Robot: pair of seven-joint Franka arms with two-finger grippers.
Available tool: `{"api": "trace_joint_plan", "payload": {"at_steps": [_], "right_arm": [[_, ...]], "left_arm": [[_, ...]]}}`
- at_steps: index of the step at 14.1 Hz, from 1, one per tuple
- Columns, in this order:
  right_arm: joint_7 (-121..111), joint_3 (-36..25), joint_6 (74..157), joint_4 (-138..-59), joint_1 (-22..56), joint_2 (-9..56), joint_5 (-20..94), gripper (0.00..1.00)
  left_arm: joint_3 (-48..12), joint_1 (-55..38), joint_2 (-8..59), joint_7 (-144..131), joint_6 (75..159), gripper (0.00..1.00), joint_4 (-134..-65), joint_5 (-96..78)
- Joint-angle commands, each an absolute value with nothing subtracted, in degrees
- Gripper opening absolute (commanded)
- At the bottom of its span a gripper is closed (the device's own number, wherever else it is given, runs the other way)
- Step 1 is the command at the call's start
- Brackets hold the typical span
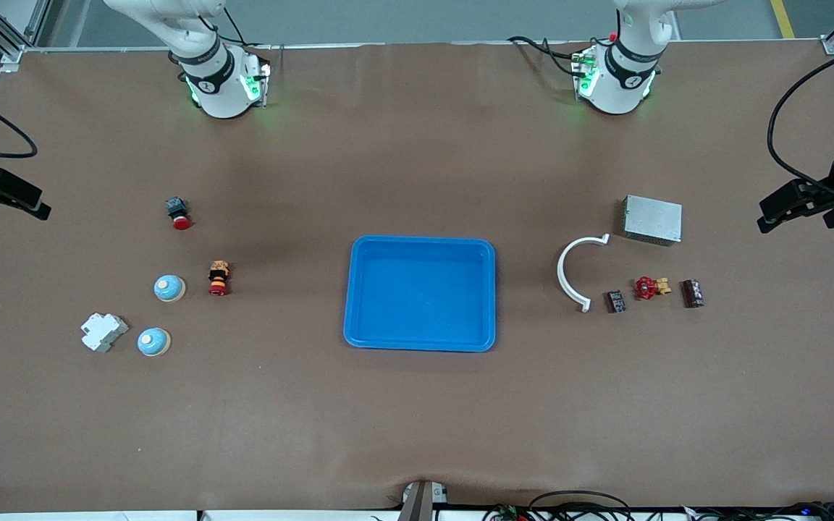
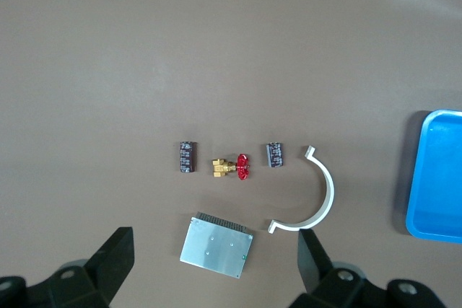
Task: Place electrolytic capacitor and blue bell in tray
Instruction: 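Move the right gripper toward the blue buttons while the left gripper nears the capacitors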
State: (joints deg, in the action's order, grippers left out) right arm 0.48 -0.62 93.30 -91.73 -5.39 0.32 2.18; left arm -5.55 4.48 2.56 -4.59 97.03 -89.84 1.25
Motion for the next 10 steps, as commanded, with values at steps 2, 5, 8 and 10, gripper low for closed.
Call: {"api": "trace_joint_plan", "payload": {"at_steps": [2, 5, 8, 10], "right_arm": [[1.14, -0.35, 92.81, -92.02, -6.15, -0.09, 3.25, 1.00], [0.79, -0.35, 92.90, -92.02, -6.15, -0.09, 3.25, 1.00], [0.88, -0.35, 92.99, -92.02, -6.06, -0.09, 3.25, 1.00], [0.79, -0.35, 92.90, -92.02, -5.98, -0.09, 3.25, 1.00]], "left_arm": [[-5.89, 5.10, 2.64, -4.13, 97.29, 1.00, -89.47, 0.70], [-5.89, 5.19, 2.99, -3.96, 97.29, 1.00, -89.21, 0.70], [-5.89, 5.27, 3.08, -3.96, 97.29, 1.00, -89.56, 0.70], [-5.71, 5.36, 3.60, -4.13, 97.29, 1.00, -89.39, 0.70]]}}
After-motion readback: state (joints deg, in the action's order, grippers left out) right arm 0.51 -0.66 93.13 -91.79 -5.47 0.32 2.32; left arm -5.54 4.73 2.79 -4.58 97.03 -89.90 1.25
